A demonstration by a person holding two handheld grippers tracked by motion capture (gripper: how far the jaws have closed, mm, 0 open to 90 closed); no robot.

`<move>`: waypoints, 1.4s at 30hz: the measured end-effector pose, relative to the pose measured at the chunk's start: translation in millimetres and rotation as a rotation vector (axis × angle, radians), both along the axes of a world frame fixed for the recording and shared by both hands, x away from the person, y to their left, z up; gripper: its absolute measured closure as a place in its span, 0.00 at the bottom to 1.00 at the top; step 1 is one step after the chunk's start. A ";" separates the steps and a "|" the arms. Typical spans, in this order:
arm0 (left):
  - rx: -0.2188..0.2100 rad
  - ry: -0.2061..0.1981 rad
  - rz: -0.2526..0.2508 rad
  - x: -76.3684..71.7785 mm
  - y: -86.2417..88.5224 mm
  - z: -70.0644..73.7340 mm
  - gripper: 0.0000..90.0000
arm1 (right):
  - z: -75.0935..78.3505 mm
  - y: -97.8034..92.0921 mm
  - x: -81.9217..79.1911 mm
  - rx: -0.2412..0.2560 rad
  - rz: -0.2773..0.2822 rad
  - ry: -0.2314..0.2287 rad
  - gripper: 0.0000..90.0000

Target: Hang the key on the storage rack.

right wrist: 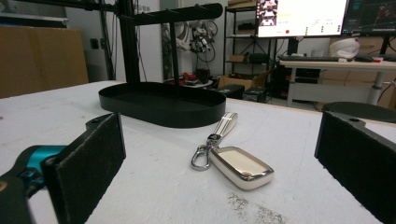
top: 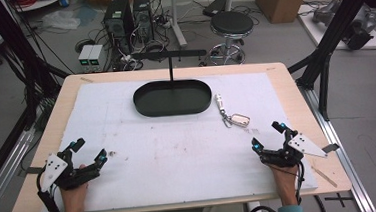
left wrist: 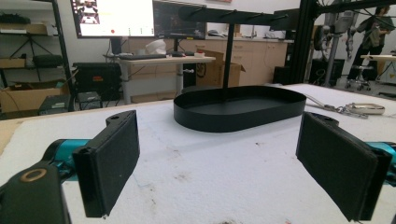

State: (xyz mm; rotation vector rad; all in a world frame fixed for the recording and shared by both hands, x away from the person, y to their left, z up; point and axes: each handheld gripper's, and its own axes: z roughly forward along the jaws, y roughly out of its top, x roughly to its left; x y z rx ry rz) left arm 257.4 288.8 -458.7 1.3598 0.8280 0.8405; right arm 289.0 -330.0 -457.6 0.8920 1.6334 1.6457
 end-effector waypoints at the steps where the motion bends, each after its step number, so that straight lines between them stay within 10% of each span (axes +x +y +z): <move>1: -0.001 0.000 0.001 -0.1 -0.1 0.0 0.15 | 0.0 0.3 -0.4 0.000 -0.001 -0.001 0.01; 25: 0.002 -0.004 -0.007 -0.2 0.0 0.1 0.15 | 4.2 3.5 4.3 -0.036 0.005 0.039 0.01; 42: 0.000 -0.004 -0.007 -0.1 0.0 0.0 0.15 | 84.9 29.0 55.7 -0.204 0.077 0.165 0.01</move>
